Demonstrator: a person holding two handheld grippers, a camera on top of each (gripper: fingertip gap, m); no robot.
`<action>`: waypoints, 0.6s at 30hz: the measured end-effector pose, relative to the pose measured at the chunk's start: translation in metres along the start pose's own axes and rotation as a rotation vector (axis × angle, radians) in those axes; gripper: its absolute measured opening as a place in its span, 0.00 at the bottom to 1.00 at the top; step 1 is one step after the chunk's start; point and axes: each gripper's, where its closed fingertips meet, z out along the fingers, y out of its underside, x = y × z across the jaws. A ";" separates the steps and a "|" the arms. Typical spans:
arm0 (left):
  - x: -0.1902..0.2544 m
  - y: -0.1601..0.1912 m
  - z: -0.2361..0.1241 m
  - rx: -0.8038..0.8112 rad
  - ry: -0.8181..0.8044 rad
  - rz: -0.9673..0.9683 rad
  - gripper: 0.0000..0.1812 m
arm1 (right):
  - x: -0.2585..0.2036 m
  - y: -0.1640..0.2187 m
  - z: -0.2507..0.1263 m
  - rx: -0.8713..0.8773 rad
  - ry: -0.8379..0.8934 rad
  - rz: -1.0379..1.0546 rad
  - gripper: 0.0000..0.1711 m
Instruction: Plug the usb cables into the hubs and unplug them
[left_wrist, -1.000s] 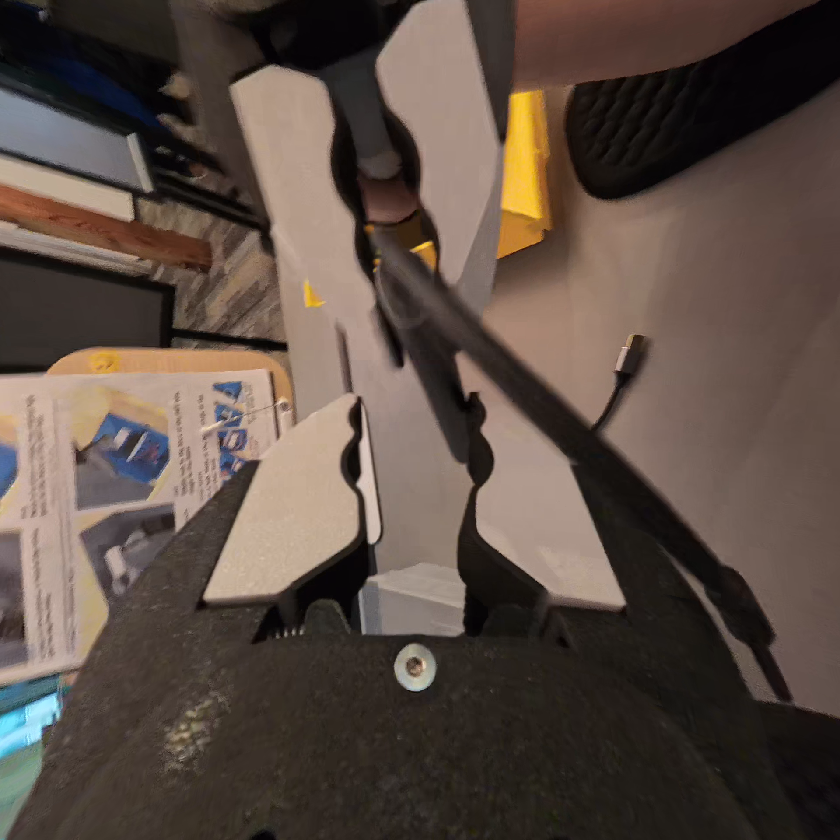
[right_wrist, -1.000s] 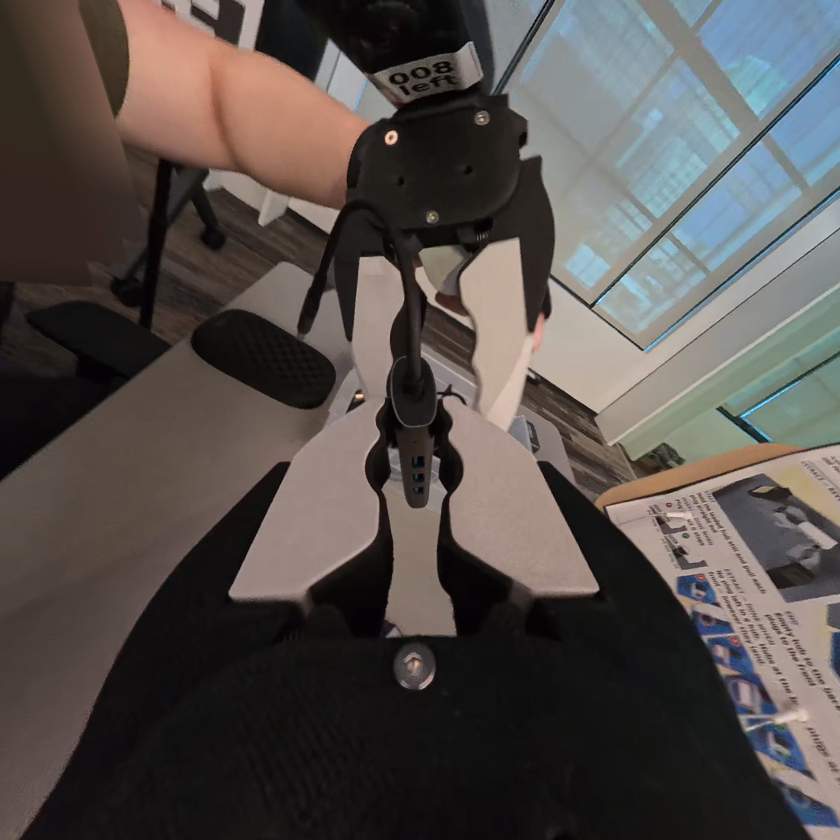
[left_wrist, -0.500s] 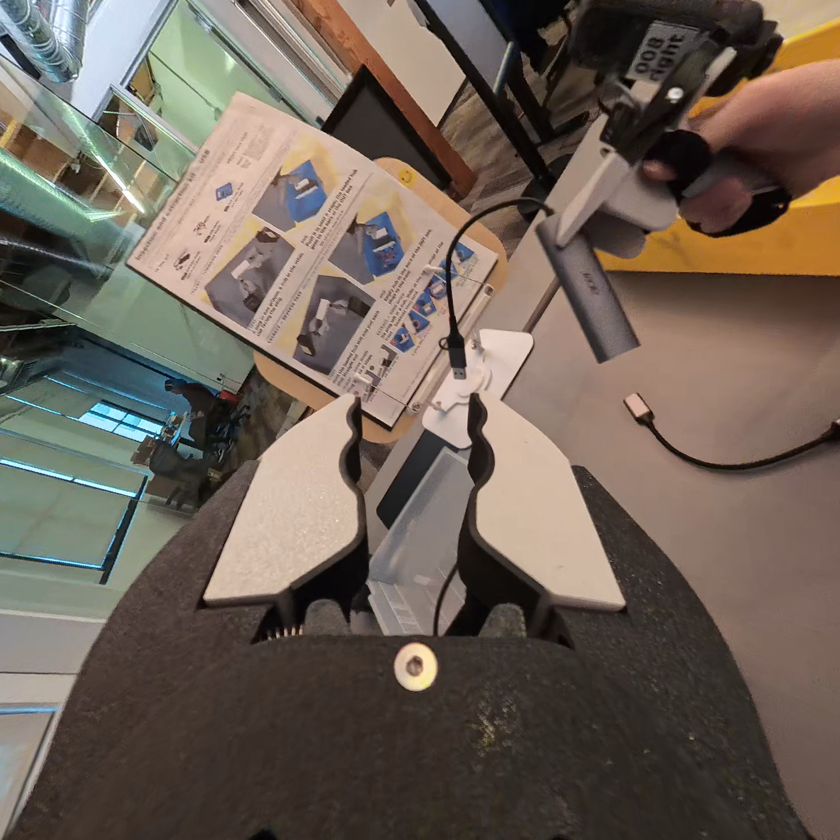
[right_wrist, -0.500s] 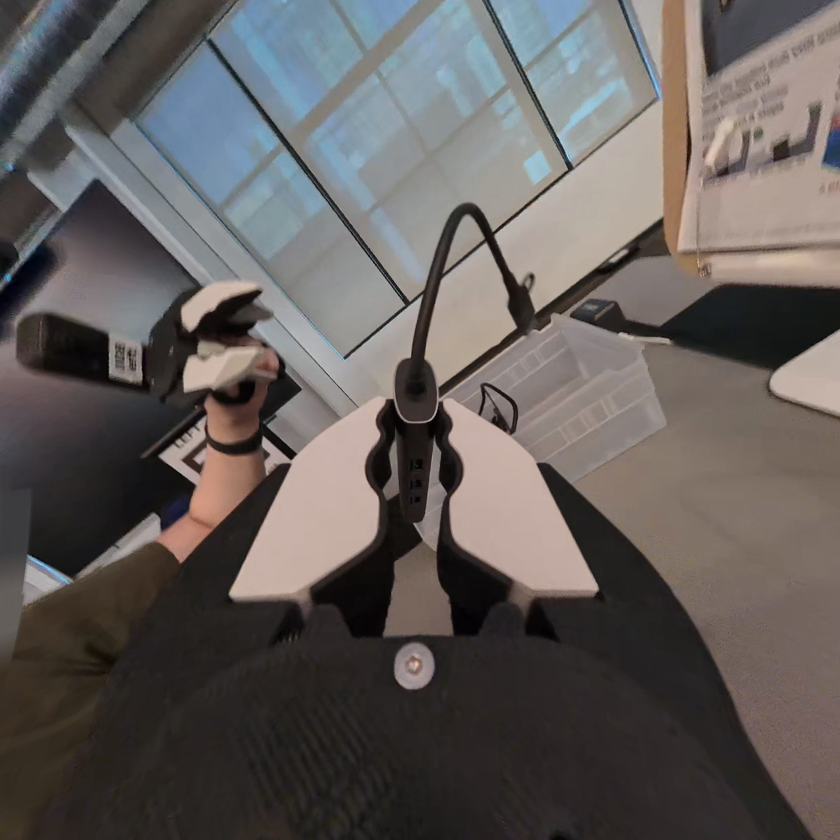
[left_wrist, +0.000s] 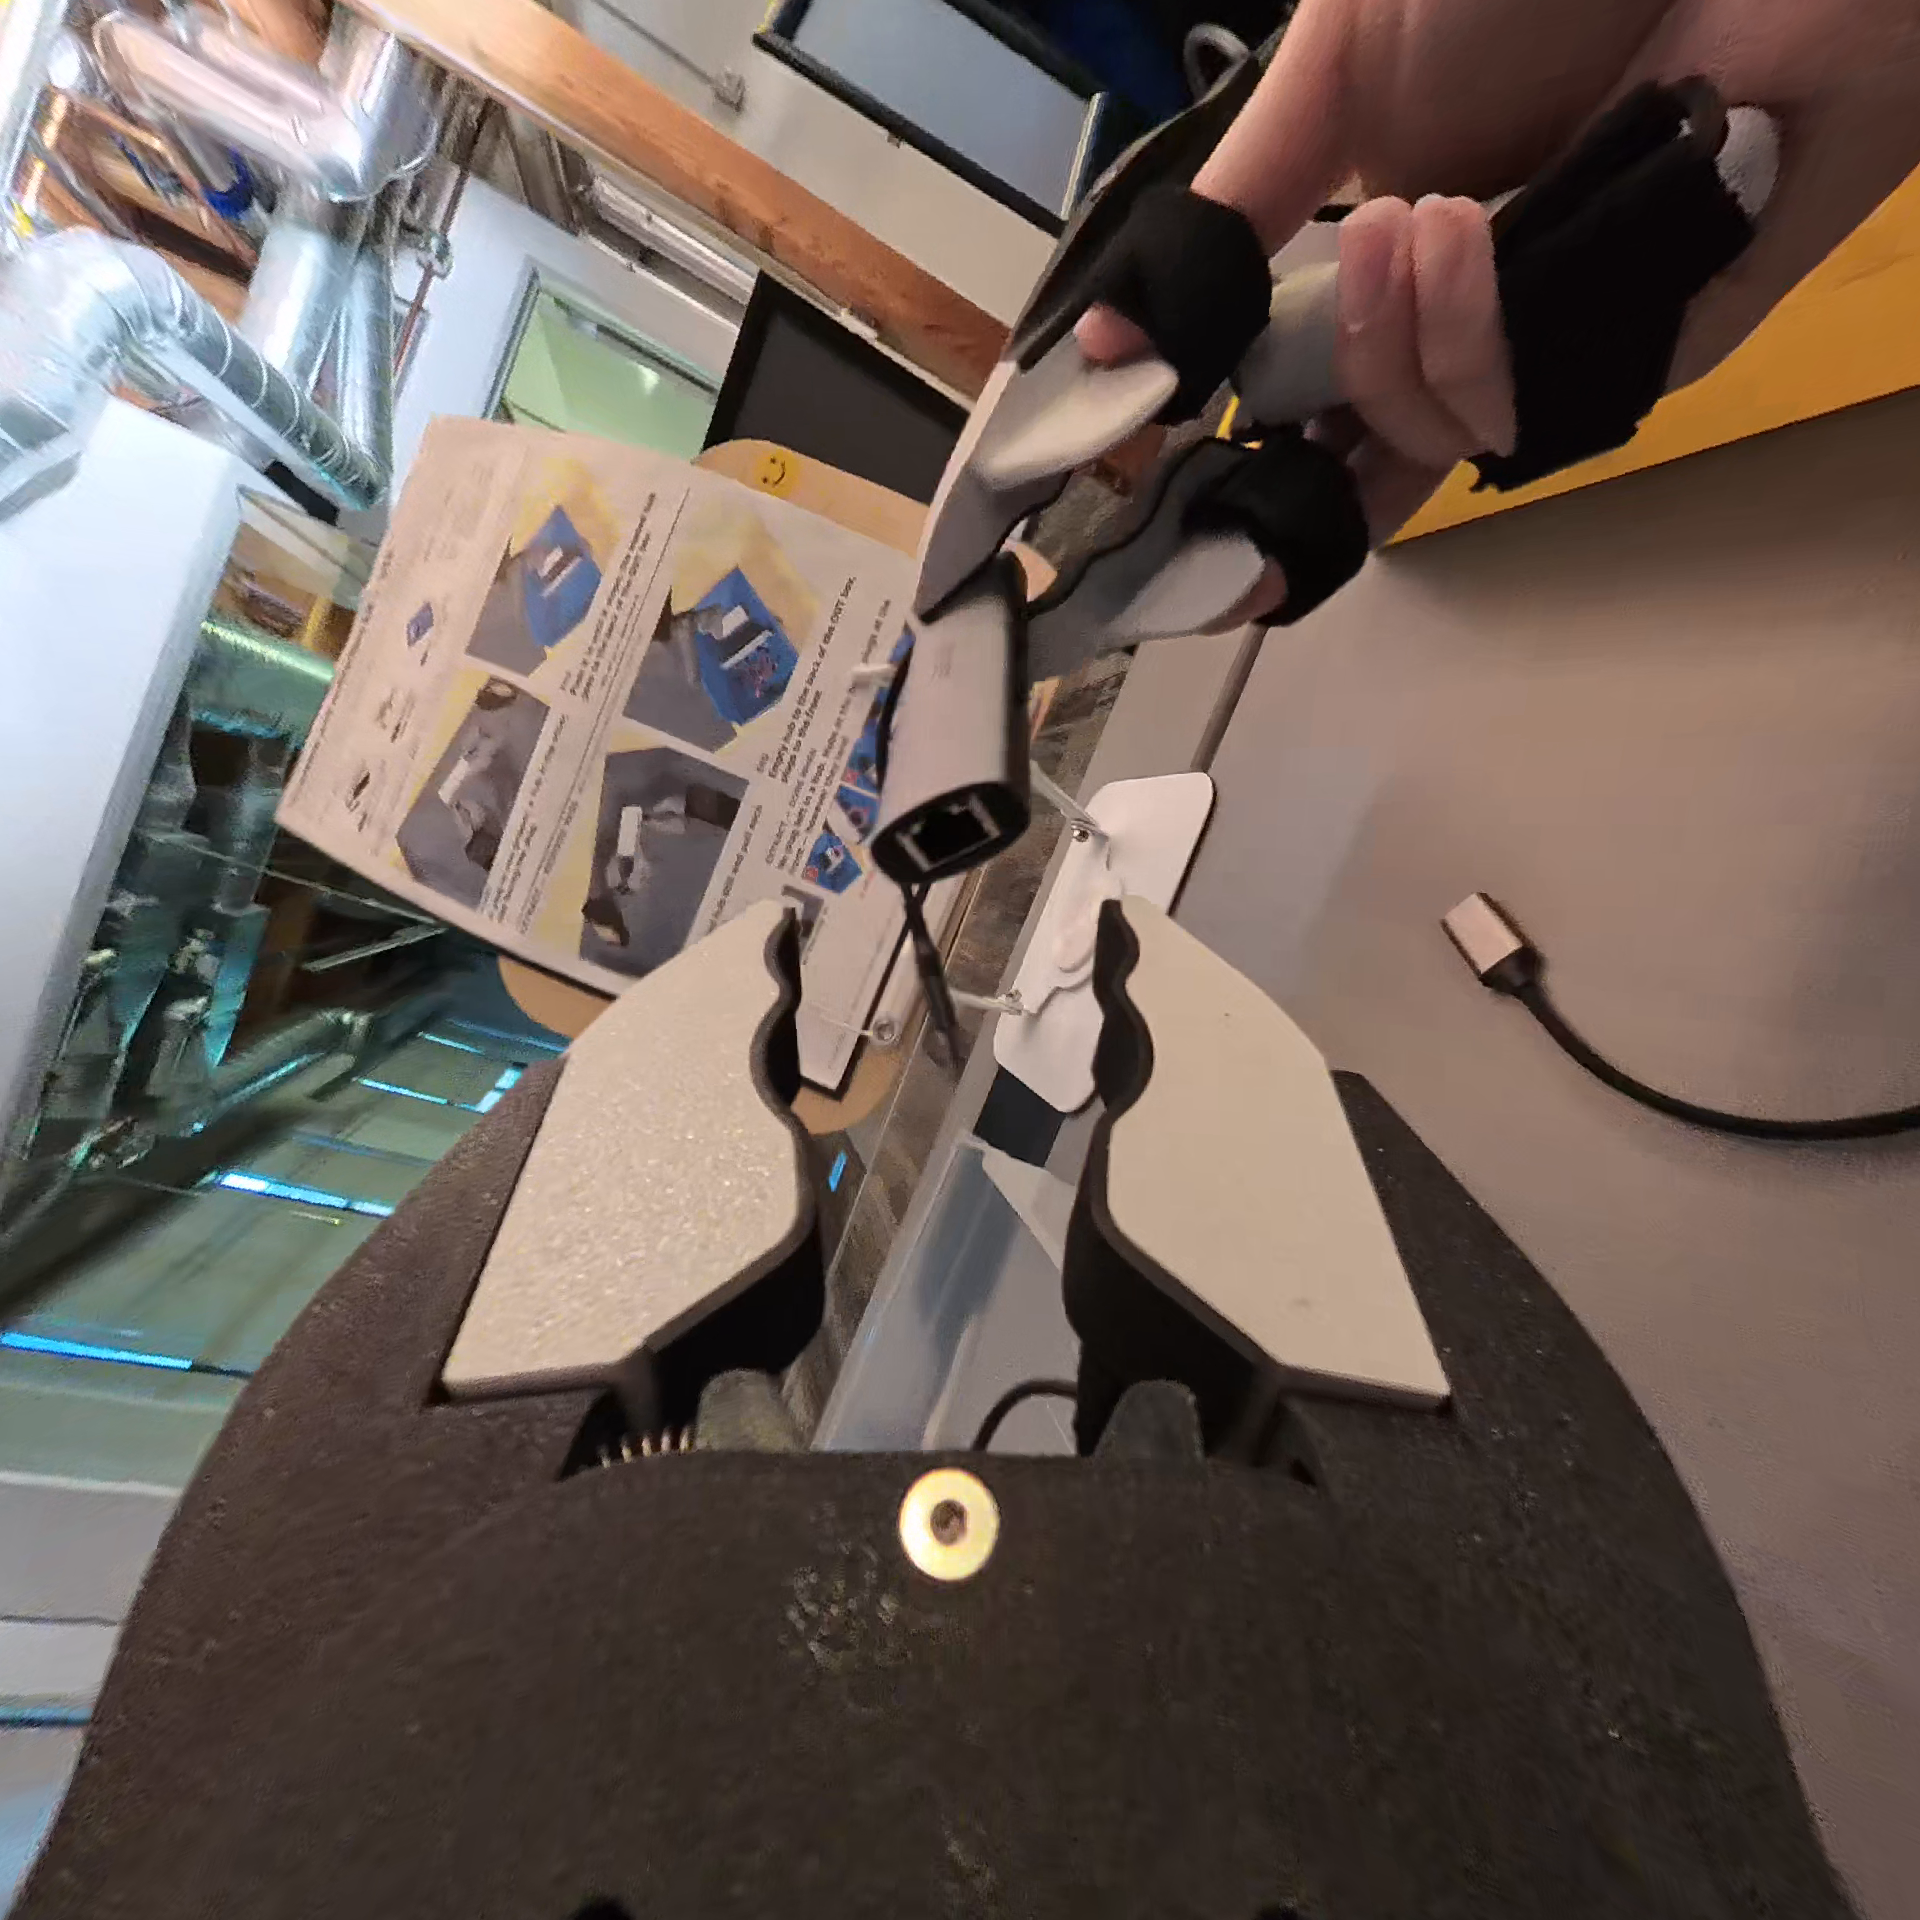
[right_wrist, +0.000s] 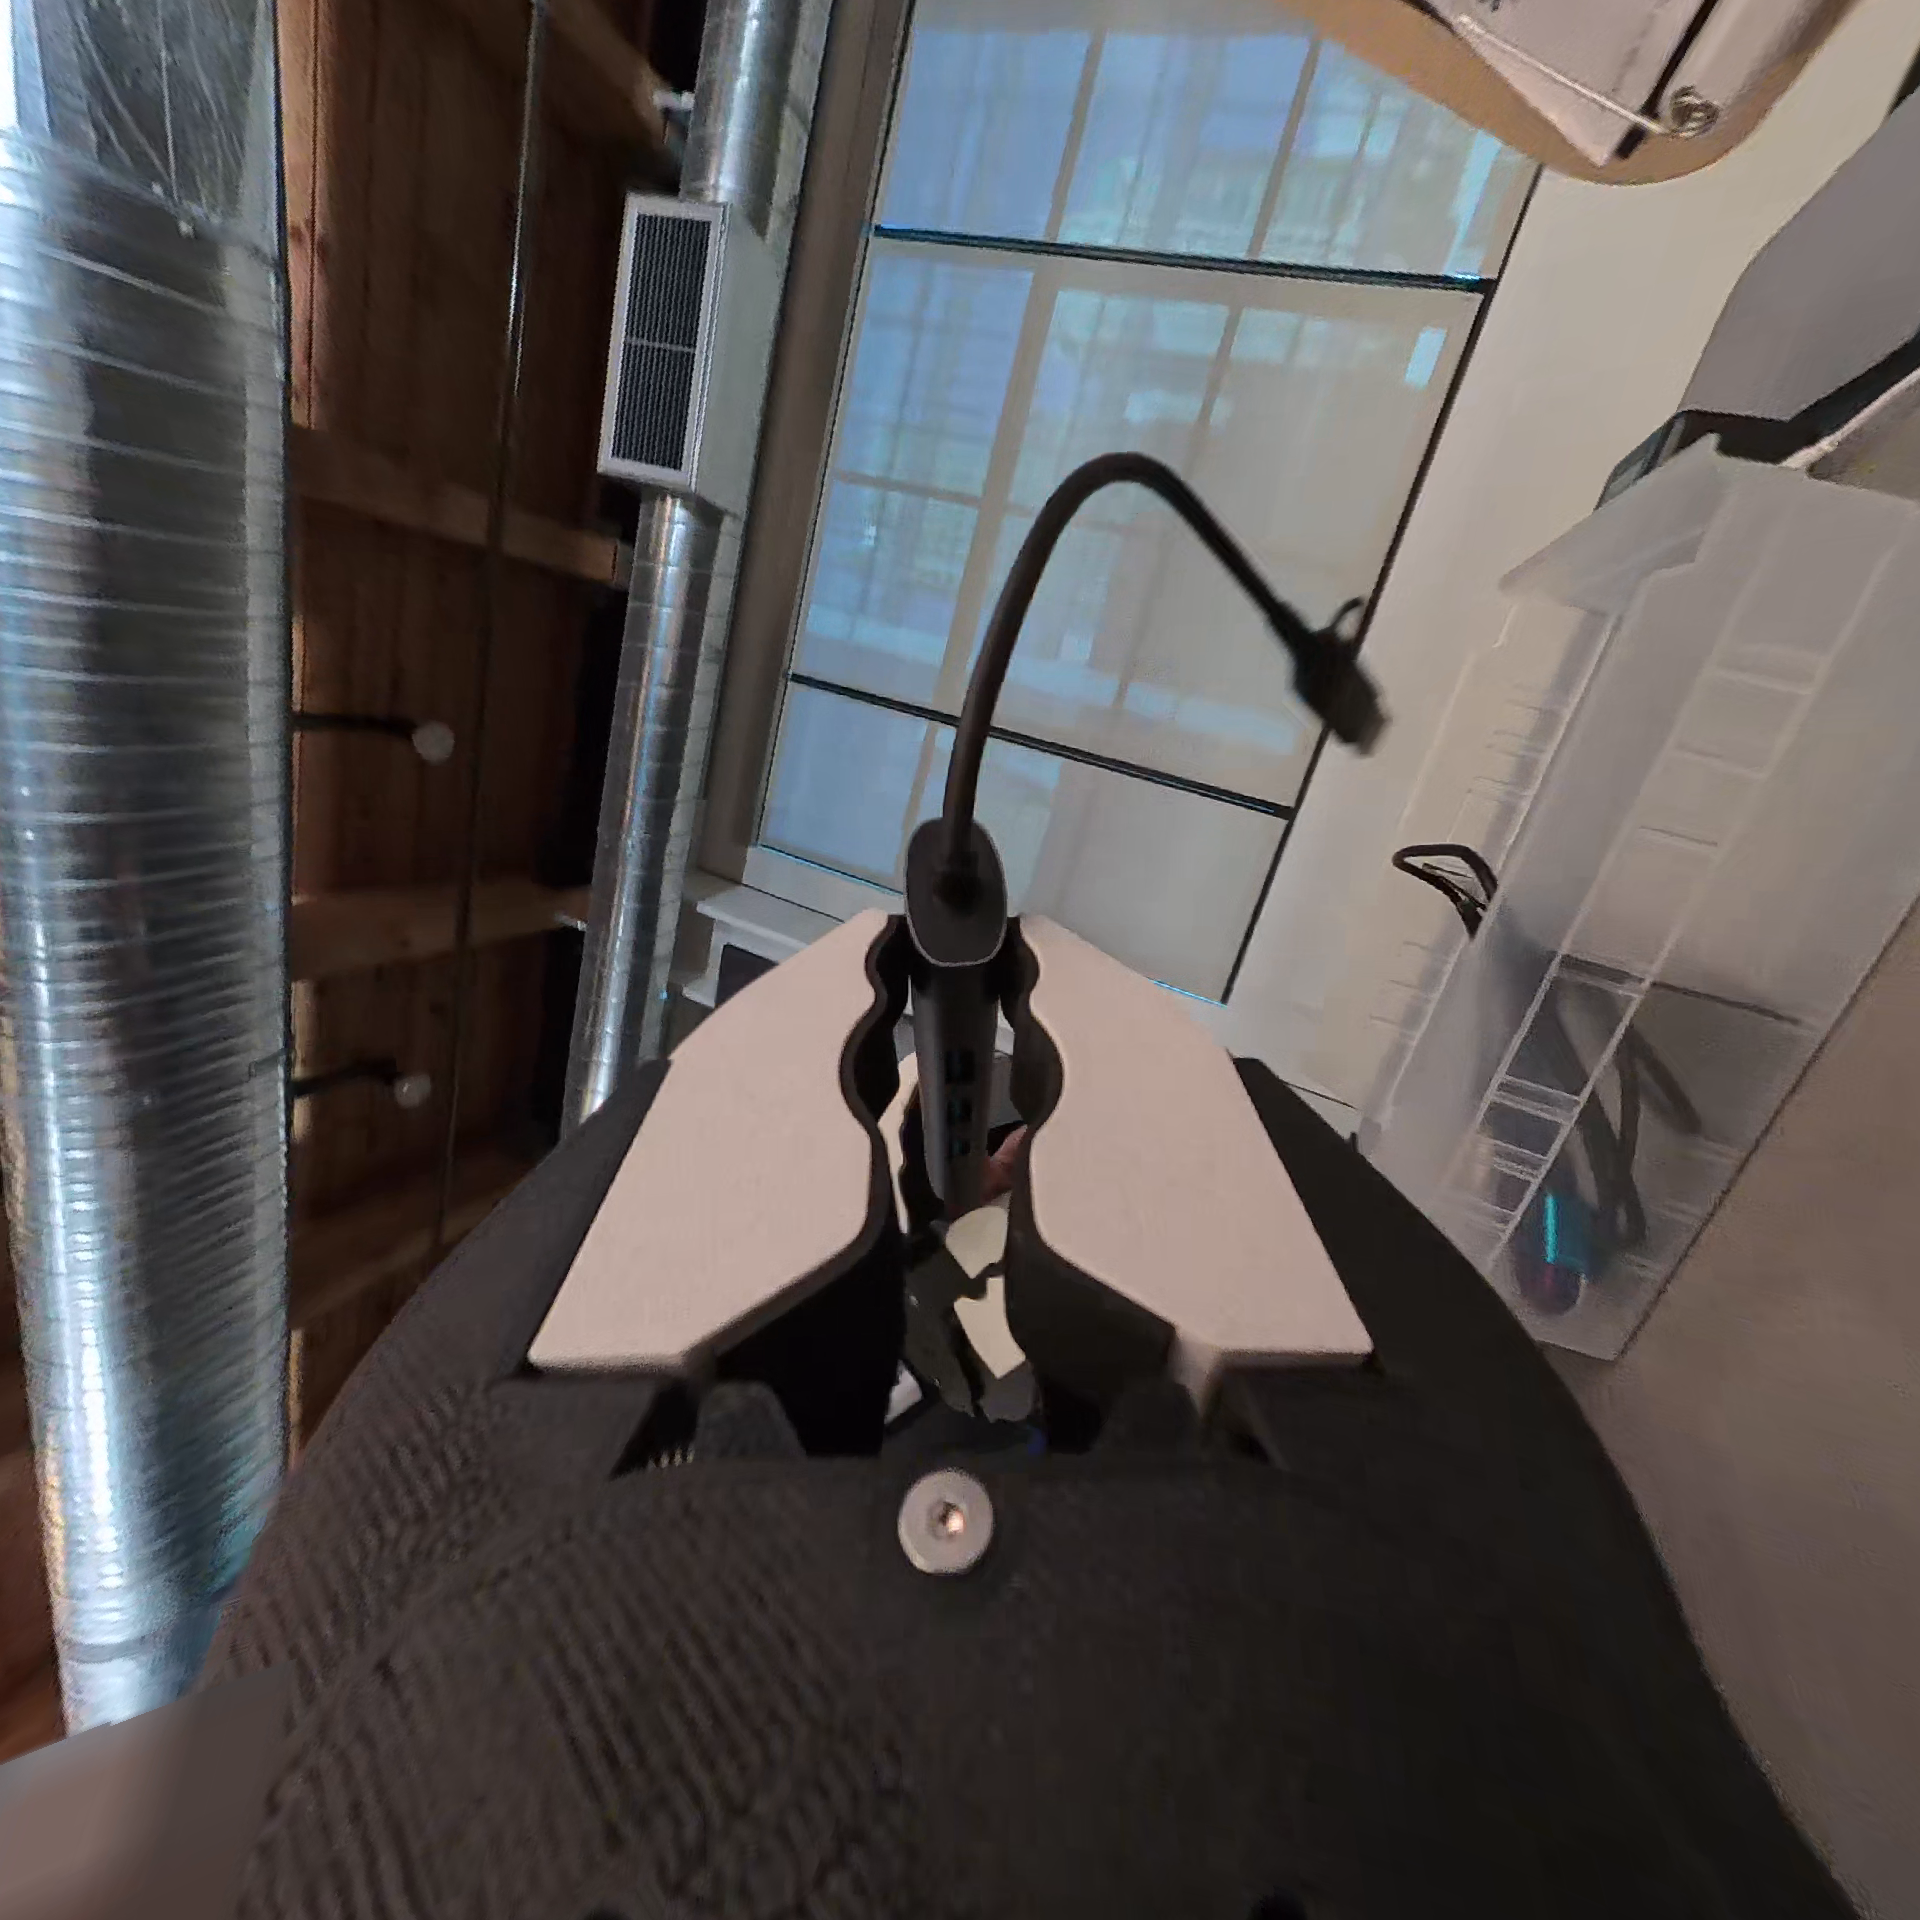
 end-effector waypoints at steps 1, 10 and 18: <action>0.003 0.000 0.006 0.003 0.019 0.011 0.30 | 0.002 -0.001 0.000 0.010 -0.002 0.022 0.10; 0.009 0.006 0.043 0.003 0.048 0.231 0.26 | 0.025 0.004 0.002 0.017 0.034 0.157 0.10; 0.016 0.003 0.058 0.015 -0.019 0.341 0.18 | 0.031 0.001 0.000 0.053 0.091 0.145 0.10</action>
